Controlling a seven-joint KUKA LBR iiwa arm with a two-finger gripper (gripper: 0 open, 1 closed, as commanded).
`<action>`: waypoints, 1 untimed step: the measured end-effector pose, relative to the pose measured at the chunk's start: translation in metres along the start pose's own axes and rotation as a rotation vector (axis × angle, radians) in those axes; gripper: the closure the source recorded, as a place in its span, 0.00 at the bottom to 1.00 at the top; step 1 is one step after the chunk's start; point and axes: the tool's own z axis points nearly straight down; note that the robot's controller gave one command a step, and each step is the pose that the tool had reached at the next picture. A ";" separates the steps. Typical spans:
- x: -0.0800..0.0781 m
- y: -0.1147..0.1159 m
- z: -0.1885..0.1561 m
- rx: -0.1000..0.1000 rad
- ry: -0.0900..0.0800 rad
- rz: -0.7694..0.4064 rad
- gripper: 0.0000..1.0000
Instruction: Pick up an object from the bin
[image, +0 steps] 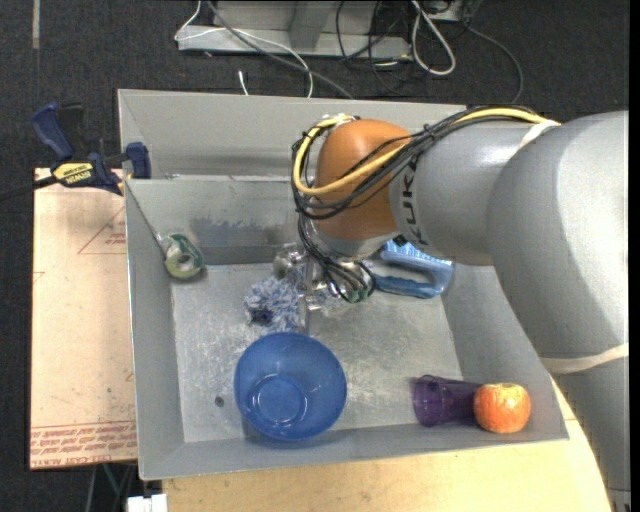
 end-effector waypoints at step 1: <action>0.000 -0.001 0.002 0.000 0.000 0.002 0.00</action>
Offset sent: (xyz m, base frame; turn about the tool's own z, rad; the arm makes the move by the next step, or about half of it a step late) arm 0.0105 -0.0313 0.0044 -0.3064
